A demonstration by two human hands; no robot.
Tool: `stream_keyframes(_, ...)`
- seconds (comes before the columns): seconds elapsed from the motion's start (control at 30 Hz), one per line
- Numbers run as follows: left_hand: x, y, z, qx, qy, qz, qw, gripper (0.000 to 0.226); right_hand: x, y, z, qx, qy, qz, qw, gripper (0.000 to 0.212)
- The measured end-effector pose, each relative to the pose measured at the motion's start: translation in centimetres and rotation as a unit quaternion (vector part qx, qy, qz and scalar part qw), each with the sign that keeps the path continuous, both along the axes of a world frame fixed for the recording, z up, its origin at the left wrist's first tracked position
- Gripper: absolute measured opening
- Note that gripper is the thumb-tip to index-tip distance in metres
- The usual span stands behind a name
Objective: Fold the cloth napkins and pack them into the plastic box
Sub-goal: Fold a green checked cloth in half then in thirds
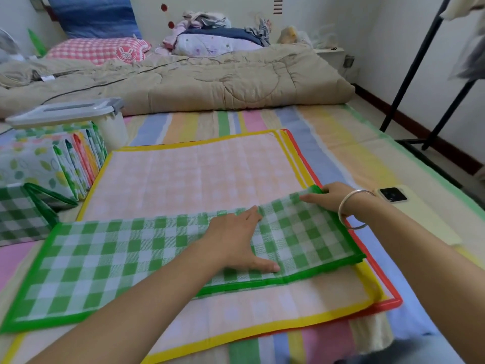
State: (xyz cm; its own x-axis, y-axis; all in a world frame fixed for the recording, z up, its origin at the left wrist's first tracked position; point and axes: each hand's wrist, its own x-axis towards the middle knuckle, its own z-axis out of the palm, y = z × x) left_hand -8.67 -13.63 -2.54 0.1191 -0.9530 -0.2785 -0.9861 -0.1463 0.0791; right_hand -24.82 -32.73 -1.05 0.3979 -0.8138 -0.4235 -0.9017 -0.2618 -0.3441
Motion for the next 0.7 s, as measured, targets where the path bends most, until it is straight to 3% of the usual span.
stream_keyframes(0.2, 0.2, 0.1, -0.5, -0.017, 0.008, -0.009, 1.000, 0.125, -2.1, 1.3, 0.6, 0.056, -0.040, -0.007, 0.998, 0.054)
stream_keyframes(0.4, 0.1, -0.3, -0.3, -0.017, 0.004, -0.007, 1.000, 0.120, -1.0, 3.3, 2.9, 0.150, -0.275, -0.083, 0.946, 0.024)
stream_keyframes(0.53, 0.1, 0.2, -0.2, -0.041, 0.029, 0.001, 0.999, 0.111, 2.3, 6.0, 4.6, 0.142, -0.322, -0.065, 0.934, 0.020)
stream_keyframes(0.63, 1.2, 1.7, -0.7, -0.089, 0.182, 0.058, 0.978, 0.073, 5.2, 8.1, 5.0, 0.118, -0.326, -0.047, 0.937, 0.024)
stream_keyframes(0.7, 2.2, 3.0, -1.2, -0.131, 0.370, 0.149, 0.907, 0.034, 7.0, 9.7, 5.0, 0.100, -0.320, -0.027, 0.942, 0.024)
